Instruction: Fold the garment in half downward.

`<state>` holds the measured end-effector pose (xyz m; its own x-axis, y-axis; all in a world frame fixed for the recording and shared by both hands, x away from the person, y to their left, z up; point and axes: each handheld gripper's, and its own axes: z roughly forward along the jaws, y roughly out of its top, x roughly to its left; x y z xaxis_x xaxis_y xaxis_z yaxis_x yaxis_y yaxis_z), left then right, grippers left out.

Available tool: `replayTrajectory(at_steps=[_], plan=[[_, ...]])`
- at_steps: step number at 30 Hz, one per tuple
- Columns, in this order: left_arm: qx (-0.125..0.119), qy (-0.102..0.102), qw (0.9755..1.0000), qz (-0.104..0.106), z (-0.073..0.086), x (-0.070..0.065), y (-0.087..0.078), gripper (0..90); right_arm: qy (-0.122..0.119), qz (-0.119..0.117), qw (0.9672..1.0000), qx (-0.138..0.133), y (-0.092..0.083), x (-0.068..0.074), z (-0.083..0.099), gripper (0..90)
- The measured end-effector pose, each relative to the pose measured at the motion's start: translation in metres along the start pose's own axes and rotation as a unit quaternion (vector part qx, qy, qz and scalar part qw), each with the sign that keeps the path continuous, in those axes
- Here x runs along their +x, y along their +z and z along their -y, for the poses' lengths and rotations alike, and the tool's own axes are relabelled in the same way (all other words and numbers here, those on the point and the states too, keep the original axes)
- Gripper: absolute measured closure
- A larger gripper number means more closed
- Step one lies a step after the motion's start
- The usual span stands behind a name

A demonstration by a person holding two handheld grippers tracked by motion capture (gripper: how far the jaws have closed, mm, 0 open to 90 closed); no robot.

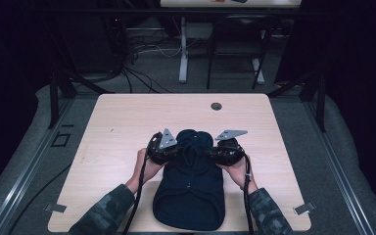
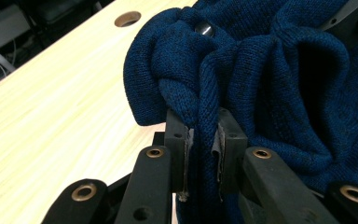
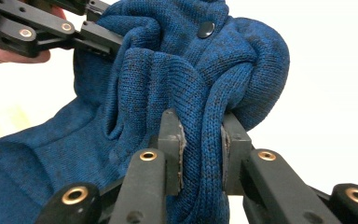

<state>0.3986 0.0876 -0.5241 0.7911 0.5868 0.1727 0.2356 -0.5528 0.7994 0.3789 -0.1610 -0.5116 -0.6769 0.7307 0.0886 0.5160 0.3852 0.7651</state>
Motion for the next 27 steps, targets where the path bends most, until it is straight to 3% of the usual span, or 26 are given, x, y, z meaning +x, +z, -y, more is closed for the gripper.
replayTrajectory(at_steps=[5, 6, 8, 9, 10, 11, 12, 13, 14, 15, 16, 17, 18, 19, 20, 21, 24, 25, 26, 27], plan=[[0.011, 0.002, 0.9999, -0.005, -0.005, 0.005, 0.004, 79.2, -0.005, 0.026, 0.9996, 0.005, 0.005, -0.002, -0.007, 75.7], [0.016, 0.006, 0.9997, -0.014, -0.011, 0.009, 0.009, 79.3, -0.017, 0.041, 0.999, 0.009, 0.007, -0.003, -0.01, 75.8], [0.014, 0.006, 0.9997, -0.022, -0.018, 0.014, 0.012, 79.6, -0.018, 0.044, 0.9988, 0.009, 0.008, -0.005, -0.014, 75.9], [0.007, 0.009, 0.9993, -0.036, -0.027, 0.019, 0.013, 79.6, -0.027, 0.063, 0.9977, 0.005, 0.01, -0.007, -0.021, 76.1], [-0.007, 0.027, 0.9976, -0.064, -0.04, 0.023, 0.011, 79.8, -0.039, 0.086, 0.9955, -0.004, 0.01, -0.008, -0.03, 76.2], [-0.07, 0.045, 0.9908, -0.106, -0.064, 0.023, -0.009, 79.9, -0.07, 0.134, 0.9867, -0.06, -0.002, -0.004, -0.053, 76.5], [-0.104, 0.065, 0.9849, -0.122, -0.068, 0.018, -0.021, 79.9, -0.095, 0.153, 0.978, -0.105, -0.013, 0.004, -0.06, 76.6], [-0.104, 0.065, 0.9849, -0.122, -0.068, 0.018, -0.021, 79.9, -0.109, 0.161, 0.9703, -0.144, -0.024, 0.011, -0.063, 76.6], [-0.136, 0.071, 0.9798, -0.128, -0.066, 0.012, -0.031, 79.9, -0.122, 0.176, 0.962, -0.17, -0.031, 0.018, -0.061, 76.7], [-0.152, 0.08, 0.9756, -0.137, -0.06, 0.005, -0.034, 79.9, -0.134, 0.182, 0.9565, -0.184, -0.033, 0.023, -0.055, 76.7], [-0.152, 0.093, 0.9735, -0.143, -0.05, -0.002, -0.033, 79.9, -0.138, 0.186, 0.955, -0.186, -0.03, 0.026, -0.046, 76.7], [-0.149, 0.093, 0.9745, -0.139, -0.04, -0.007, -0.03, 79.9, -0.146, 0.191, 0.954, -0.18, -0.023, 0.03, -0.036, 76.7], [-0.14, 0.088, 0.977, -0.135, -0.03, -0.011, -0.025, 79.9, -0.146, 0.191, 0.954, -0.18, -0.023, 0.03, -0.036, 76.7], [-0.133, 0.076, 0.9799, -0.128, -0.019, -0.014, -0.019, 79.9, -0.149, 0.189, 0.9557, -0.169, -0.016, 0.032, -0.025, 76.7], [-0.122, 0.062, 0.9831, -0.121, -0.011, -0.015, -0.013, 79.9, -0.139, 0.174, 0.9631, -0.151, -0.003, 0.034, -0.007, 76.7], [-0.113, 0.041, 0.9869, -0.108, 0.0, -0.017, -0.005, 79.9, -0.141, 0.172, 0.9637, -0.147, 0.001, 0.036, -0.001, 76.7], [-0.112, 0.039, 0.9877, -0.101, 0.003, -0.02, -0.003, 79.8, -0.146, 0.164, 0.965, -0.143, 0.007, 0.037, 0.008, 76.8], [-0.116, 0.042, 0.987, -0.104, 0.002, -0.021, -0.004, 79.8, -0.146, 0.164, 0.965, -0.143, 0.007, 0.037, 0.008, 76.8], [-0.122, 0.052, 0.985, -0.11, 0.002, -0.022, -0.005, 79.8, -0.149, 0.165, 0.9623, -0.156, 0.006, 0.038, 0.009, 76.8], [-0.12, 0.056, 0.9856, -0.105, -0.001, -0.021, -0.007, 79.8, -0.149, 0.165, 0.9623, -0.156, 0.006, 0.038, 0.009, 76.8]])
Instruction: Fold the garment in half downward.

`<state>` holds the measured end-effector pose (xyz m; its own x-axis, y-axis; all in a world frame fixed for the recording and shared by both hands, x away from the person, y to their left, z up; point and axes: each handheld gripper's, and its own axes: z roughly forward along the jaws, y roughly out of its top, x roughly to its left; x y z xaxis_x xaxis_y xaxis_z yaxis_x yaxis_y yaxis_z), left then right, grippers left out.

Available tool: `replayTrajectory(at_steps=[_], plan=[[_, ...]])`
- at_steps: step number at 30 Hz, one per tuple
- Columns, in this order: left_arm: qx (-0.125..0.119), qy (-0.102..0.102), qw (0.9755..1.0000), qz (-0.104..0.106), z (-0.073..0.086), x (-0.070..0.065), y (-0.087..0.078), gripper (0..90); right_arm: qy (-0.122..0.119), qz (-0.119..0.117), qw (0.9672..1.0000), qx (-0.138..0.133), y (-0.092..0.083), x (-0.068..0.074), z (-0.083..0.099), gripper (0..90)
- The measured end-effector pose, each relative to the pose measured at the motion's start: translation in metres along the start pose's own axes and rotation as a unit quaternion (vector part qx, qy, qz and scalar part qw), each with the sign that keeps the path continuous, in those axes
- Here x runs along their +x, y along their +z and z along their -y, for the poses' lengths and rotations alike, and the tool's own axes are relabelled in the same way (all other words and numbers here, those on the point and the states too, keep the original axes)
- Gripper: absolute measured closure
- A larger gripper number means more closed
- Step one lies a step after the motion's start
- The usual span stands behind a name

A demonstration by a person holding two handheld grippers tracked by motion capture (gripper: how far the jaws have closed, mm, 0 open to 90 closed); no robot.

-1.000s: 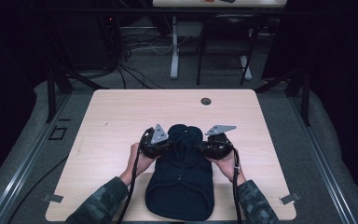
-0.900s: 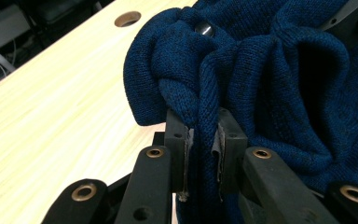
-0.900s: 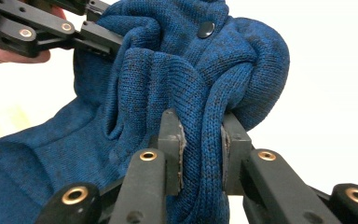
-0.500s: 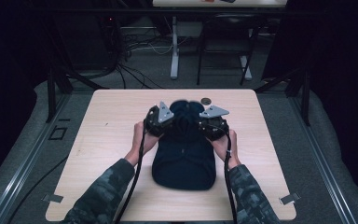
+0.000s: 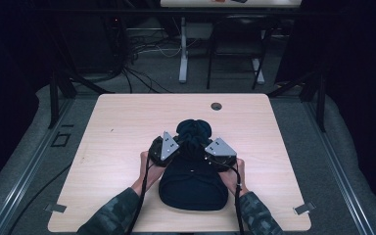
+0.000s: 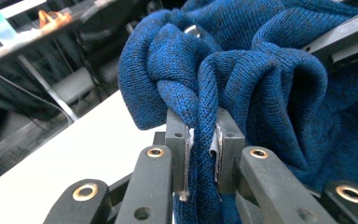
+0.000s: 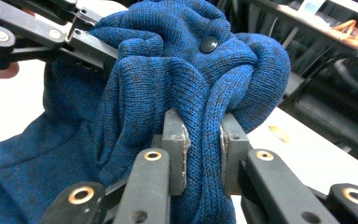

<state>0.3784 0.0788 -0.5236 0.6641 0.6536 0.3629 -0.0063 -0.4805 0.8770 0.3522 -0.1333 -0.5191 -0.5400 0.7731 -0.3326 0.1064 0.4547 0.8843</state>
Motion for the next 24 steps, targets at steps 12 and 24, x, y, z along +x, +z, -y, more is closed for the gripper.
replayTrajectory(at_steps=[12, 24], plan=[[-0.001, -0.09, 0.9895, 0.114, -0.006, 0.034, -0.006, 49.9, -0.062, -0.013, 0.996, -0.064, -0.023, -0.008, 0.007, 77.3], [0.018, -0.128, 0.9776, 0.166, -0.013, 0.053, 0.007, 75.9, -0.131, -0.017, 0.9881, -0.078, -0.026, -0.007, 0.014, 77.3]])
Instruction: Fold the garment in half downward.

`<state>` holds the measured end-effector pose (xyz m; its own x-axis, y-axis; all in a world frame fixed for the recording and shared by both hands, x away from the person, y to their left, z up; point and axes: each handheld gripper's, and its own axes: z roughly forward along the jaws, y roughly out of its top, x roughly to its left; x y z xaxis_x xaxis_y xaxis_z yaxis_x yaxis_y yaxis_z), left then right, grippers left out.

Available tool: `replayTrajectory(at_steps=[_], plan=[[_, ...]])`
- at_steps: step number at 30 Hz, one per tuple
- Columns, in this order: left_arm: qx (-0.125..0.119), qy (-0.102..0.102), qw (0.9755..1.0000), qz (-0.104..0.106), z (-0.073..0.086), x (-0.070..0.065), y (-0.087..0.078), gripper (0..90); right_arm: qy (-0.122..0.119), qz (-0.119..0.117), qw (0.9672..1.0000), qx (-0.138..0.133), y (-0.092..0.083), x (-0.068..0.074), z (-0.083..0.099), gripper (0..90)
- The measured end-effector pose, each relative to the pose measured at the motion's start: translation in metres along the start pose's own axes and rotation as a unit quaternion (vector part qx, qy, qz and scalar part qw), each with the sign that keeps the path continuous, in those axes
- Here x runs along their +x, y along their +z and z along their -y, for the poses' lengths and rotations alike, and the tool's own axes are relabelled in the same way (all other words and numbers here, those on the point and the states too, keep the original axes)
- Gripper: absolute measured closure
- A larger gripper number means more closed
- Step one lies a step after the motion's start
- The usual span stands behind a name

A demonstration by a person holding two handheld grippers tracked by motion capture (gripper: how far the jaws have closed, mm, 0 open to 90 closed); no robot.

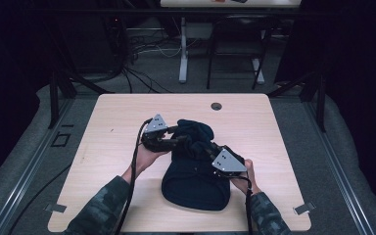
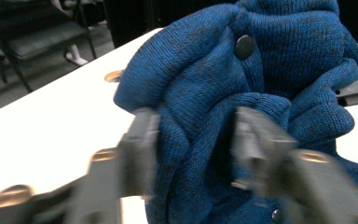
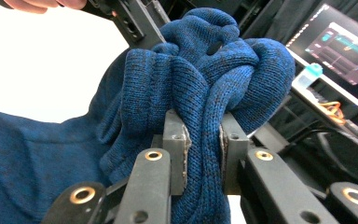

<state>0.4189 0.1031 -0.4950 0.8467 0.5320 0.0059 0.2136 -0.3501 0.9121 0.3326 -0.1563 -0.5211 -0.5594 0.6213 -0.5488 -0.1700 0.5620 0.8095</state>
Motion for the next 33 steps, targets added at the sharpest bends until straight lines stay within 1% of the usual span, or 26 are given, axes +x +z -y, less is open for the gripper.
replayTrajectory(at_steps=[2, 4, 6, 7, 8, 9, 10, 11, 12, 13, 14, 15, 16, 17, 18, 19, 20, 21, 22, 24, 25, 26, 28, 29, 30, 33], plan=[[-0.003, 0.015, 0.9997, -0.016, 0.002, -0.005, 0.004, 79.5, -0.007, -0.003, 1.0, 0.006, 0.001, -0.001, 0.002, 77.2], [-0.011, 0.047, 0.9981, -0.039, 0.003, -0.015, 0.004, 82.1, -0.007, -0.007, 0.9998, 0.02, 0.003, -0.002, 0.005, 76.3], [-0.02, 0.088, 0.9942, -0.059, 0.006, -0.027, 0.003, 82.9, 0.009, -0.015, 0.9994, 0.028, 0.003, -0.005, 0.007, 74.8], [-0.022, 0.104, 0.992, -0.067, 0.008, -0.032, 0.002, 83.0, 0.034, -0.033, 0.9985, 0.029, 0.002, -0.008, 0.008, 73.3], [-0.026, 0.122, 0.9896, -0.071, 0.011, -0.038, 0.0, 83.1, 0.084, -0.064, 0.9939, 0.033, -0.002, -0.016, 0.012, 65.3], [-0.029, 0.13, 0.9884, -0.074, 0.013, -0.04, -0.001, 83.1, 0.084, -0.064, 0.9939, 0.033, -0.002, -0.016, 0.012, 65.3], [-0.032, 0.145, 0.986, -0.077, 0.016, -0.044, -0.003, 83.1, 0.105, -0.077, 0.991, 0.032, -0.005, -0.019, 0.013, 61.3], [-0.033, 0.151, 0.9853, -0.073, 0.019, -0.048, -0.004, 83.1, 0.151, -0.095, 0.9835, 0.03, -0.01, -0.027, 0.015, 52.6], [-0.033, 0.151, 0.9853, -0.073, 0.019, -0.048, -0.004, 83.1, 0.151, -0.095, 0.9835, 0.03, -0.01, -0.027, 0.015, 52.6], [-0.034, 0.166, 0.9828, -0.074, 0.022, -0.051, -0.005, 83.2, 0.199, -0.108, 0.9738, 0.02, -0.015, -0.036, 0.016, 44.5], [-0.034, 0.166, 0.9828, -0.074, 0.022, -0.051, -0.005, 83.2, 0.199, -0.108, 0.9738, 0.02, -0.015, -0.036, 0.016, 44.5], [-0.034, 0.168, 0.9823, -0.075, 0.024, -0.052, -0.005, 83.2, 0.22, -0.113, 0.9689, 0.013, -0.017, -0.04, 0.015, 43.4], [-0.035, 0.176, 0.9808, -0.078, 0.025, -0.054, -0.006, 83.2, 0.254, -0.121, 0.9595, 0.014, -0.017, -0.047, 0.013, 35.3], [-0.029, 0.18, 0.9805, -0.073, 0.025, -0.055, -0.005, 83.2, 0.254, -0.121, 0.9595, 0.014, -0.017, -0.047, 0.013, 35.3], [-0.033, 0.183, 0.9799, -0.073, 0.026, -0.056, -0.006, 83.2, 0.269, -0.124, 0.9549, 0.013, -0.016, -0.051, 0.012, 34.3], [-0.025, 0.194, 0.9783, -0.069, 0.027, -0.058, -0.005, 83.2, 0.29, -0.126, 0.9483, 0.032, -0.011, -0.056, 0.008, 35.2], [-0.025, 0.194, 0.9783, -0.069, 0.027, -0.058, -0.005, 83.2, 0.29, -0.126, 0.9483, 0.032, -0.011, -0.056, 0.008, 35.2], [-0.025, 0.194, 0.9782, -0.069, 0.028, -0.059, -0.005, 83.2, 0.293, -0.133, 0.9459, 0.041, -0.008, -0.058, 0.006, 39.6], [-0.019, 0.195, 0.9784, -0.065, 0.028, -0.06, -0.006, 83.2, 0.293, -0.126, 0.9463, 0.052, -0.005, -0.059, 0.004, 54.2], [-0.014, 0.191, 0.9794, -0.063, 0.03, -0.06, -0.008, 83.1, 0.285, -0.126, 0.9482, 0.06, -0.004, -0.056, 0.0, 67.4], [-0.011, 0.189, 0.9801, -0.061, 0.033, -0.06, -0.011, 82.9, 0.266, -0.121, 0.9537, 0.071, -0.006, -0.05, -0.004, 73.4], [-0.011, 0.189, 0.9801, -0.061, 0.033, -0.06, -0.011, 82.8, 0.259, -0.123, 0.9553, 0.073, -0.008, -0.047, -0.005, 74.7], [-0.004, 0.188, 0.9803, -0.06, 0.036, -0.061, -0.013, 82.7, 0.231, -0.12, 0.9622, 0.081, -0.012, -0.037, -0.008, 75.7], [-0.001, 0.187, 0.9808, -0.056, 0.038, -0.062, -0.014, 82.7, 0.231, -0.12, 0.9622, 0.081, -0.012, -0.037, -0.008, 75.7], [0.004, 0.188, 0.9807, -0.054, 0.04, -0.063, -0.015, 82.6, 0.207, -0.118, 0.9672, 0.088, -0.015, -0.027, -0.009, 75.8], [0.018, 0.184, 0.9818, -0.045, 0.05, -0.066, -0.019, 82.5, 0.186, -0.126, 0.9693, 0.101, -0.019, -0.017, -0.007, 75.9]])
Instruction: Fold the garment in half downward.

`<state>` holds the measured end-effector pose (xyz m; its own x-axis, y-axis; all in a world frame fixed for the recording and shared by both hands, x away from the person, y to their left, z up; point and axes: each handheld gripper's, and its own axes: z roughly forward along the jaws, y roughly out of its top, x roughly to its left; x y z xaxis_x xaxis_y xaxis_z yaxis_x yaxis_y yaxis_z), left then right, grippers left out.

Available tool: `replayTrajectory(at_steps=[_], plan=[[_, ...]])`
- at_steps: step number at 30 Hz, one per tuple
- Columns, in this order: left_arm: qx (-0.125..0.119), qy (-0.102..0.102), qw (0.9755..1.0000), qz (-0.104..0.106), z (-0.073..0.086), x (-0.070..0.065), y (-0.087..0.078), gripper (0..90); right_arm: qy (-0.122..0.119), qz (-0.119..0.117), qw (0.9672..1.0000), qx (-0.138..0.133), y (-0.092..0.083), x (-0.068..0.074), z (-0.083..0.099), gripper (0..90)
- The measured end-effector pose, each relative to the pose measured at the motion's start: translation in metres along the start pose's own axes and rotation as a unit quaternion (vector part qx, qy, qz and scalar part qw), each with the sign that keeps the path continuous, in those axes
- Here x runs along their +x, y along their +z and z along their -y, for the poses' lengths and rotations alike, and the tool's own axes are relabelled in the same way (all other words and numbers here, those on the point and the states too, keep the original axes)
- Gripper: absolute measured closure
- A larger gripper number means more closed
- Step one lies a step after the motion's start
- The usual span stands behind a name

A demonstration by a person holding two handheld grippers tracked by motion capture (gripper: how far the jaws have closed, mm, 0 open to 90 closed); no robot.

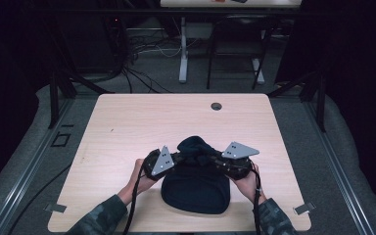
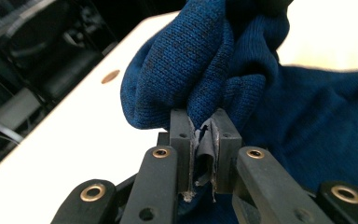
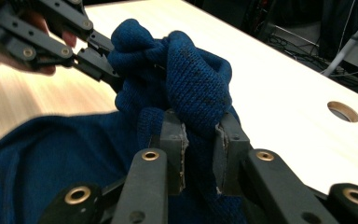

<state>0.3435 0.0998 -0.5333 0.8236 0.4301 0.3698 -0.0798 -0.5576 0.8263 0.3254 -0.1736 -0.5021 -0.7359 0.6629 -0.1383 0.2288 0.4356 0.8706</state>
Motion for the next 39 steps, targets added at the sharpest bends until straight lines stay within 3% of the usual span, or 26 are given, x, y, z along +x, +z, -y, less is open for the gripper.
replayTrajectory(at_steps=[6, 9, 14, 16, 21, 22, 24, 27, 31, 32, 33, 34, 36, 37, 38, 39], plan=[[0.004, -0.017, 0.9997, 0.019, 0.008, -0.007, -0.006, 82.4, -0.016, -0.018, 0.9995, 0.019, -0.004, 0.01, 0.016, 75.9], [0.014, -0.007, 0.9994, 0.03, 0.008, -0.015, -0.007, 82.3, -0.021, -0.023, 0.9992, 0.025, -0.007, 0.013, 0.022, 75.6], [0.018, -0.007, 0.9991, 0.037, 0.01, -0.022, -0.008, 82.1, -0.027, -0.028, 0.9984, 0.042, -0.009, 0.015, 0.029, 75.2], [0.023, -0.001, 0.9989, 0.042, 0.011, -0.026, -0.008, 81.9, -0.034, -0.028, 0.9979, 0.047, -0.01, 0.017, 0.033, 75.1], [0.039, -0.011, 0.9976, 0.056, 0.014, -0.032, -0.006, 81.1, -0.044, -0.027, 0.9964, 0.068, -0.007, 0.02, 0.042, 74.8], [0.042, -0.009, 0.9973, 0.059, 0.015, -0.034, -0.006, 80.9, -0.056, -0.02, 0.9953, 0.076, -0.004, 0.022, 0.049, 74.6], [0.047, -0.01, 0.9971, 0.059, 0.017, -0.036, -0.005, 80.3, -0.054, -0.019, 0.9954, 0.077, -0.002, 0.023, 0.051, 74.4], [0.058, -0.017, 0.9958, 0.068, 0.022, -0.037, -0.002, 79.0, -0.072, -0.014, 0.9929, 0.094, 0.006, 0.027, 0.057, 73.5], [0.061, -0.043, 0.9938, 0.083, 0.021, -0.032, -0.009, 65.1, -0.065, -0.02, 0.9924, 0.103, 0.004, 0.023, 0.054, 65.1], [0.058, -0.053, 0.9931, 0.087, 0.02, -0.029, -0.013, 58.5, -0.064, -0.021, 0.9922, 0.105, 0.0, 0.022, 0.052, 63.1], [0.056, -0.06, 0.9918, 0.098, 0.018, -0.026, -0.018, 38.8, -0.062, -0.027, 0.9923, 0.104, -0.007, 0.023, 0.049, 53.6], [0.056, -0.067, 0.9917, 0.094, 0.017, -0.022, -0.023, 32.9, -0.057, -0.032, 0.9923, 0.106, -0.011, 0.022, 0.048, 50.3], [0.05, -0.09, 0.9904, 0.092, 0.017, -0.013, -0.034, 30.0, -0.054, -0.034, 0.9924, 0.106, -0.015, 0.021, 0.048, 47.7], [0.043, -0.101, 0.9905, 0.082, 0.016, -0.005, -0.043, 26.1, -0.04, -0.034, 0.9936, 0.099, -0.027, 0.019, 0.047, 40.3], [0.043, -0.101, 0.9905, 0.082, 0.016, -0.005, -0.043, 26.0, -0.04, -0.034, 0.9936, 0.099, -0.027, 0.019, 0.047, 40.3], [0.04, -0.105, 0.9912, 0.069, 0.014, 0.002, -0.049, 26.1, -0.032, -0.035, 0.9946, 0.092, -0.035, 0.017, 0.045, 39.4]])
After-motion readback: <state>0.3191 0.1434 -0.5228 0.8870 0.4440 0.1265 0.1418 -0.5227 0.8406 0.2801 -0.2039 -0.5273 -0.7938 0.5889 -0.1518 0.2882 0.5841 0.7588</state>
